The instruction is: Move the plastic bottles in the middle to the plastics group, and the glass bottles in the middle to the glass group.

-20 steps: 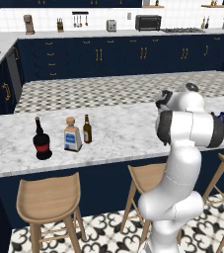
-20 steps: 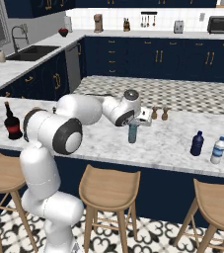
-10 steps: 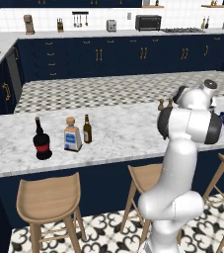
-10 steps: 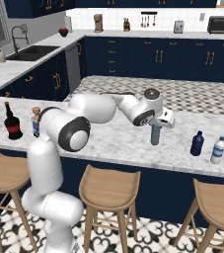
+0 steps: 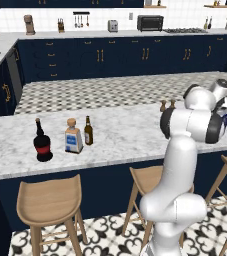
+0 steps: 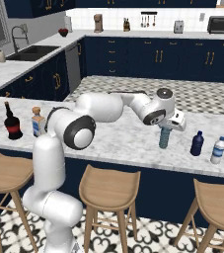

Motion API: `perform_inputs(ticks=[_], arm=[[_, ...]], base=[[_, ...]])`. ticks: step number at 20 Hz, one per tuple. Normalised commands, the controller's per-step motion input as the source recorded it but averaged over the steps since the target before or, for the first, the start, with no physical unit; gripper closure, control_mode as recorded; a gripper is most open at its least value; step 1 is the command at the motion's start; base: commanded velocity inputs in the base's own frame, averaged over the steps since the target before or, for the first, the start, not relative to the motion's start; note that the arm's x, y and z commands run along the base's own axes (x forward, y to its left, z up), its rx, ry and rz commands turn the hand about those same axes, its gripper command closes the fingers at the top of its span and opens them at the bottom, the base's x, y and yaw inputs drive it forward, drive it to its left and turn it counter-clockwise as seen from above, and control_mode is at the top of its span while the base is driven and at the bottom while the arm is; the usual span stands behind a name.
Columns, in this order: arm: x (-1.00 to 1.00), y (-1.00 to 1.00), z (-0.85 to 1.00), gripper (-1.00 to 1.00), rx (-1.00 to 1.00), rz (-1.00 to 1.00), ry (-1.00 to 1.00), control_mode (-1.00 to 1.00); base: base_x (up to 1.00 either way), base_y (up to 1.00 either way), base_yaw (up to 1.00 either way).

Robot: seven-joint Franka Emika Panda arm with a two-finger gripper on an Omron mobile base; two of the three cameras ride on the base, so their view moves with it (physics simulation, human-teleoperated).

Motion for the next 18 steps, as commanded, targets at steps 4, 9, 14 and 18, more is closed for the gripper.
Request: perform_inputs(ticks=[4,9,14,18], arm=[[-0.13,-0.09,0.0,1.0,0.0,0.0,0.0,-1.0],[-0.02,-0.29,0.0,1.0,0.0,-0.01,0.0,-1.0],[0.0,-0.43,0.0,1.0,0.0,-0.06,0.0,-1.0],[0.0,-0.31,0.0,1.0,0.0,-0.06,0.0,-1.0]], base=[[0.0,0.0,0.0],[0.0,0.0,0.0],[0.0,0.0,0.0],[0.0,0.0,0.0]])
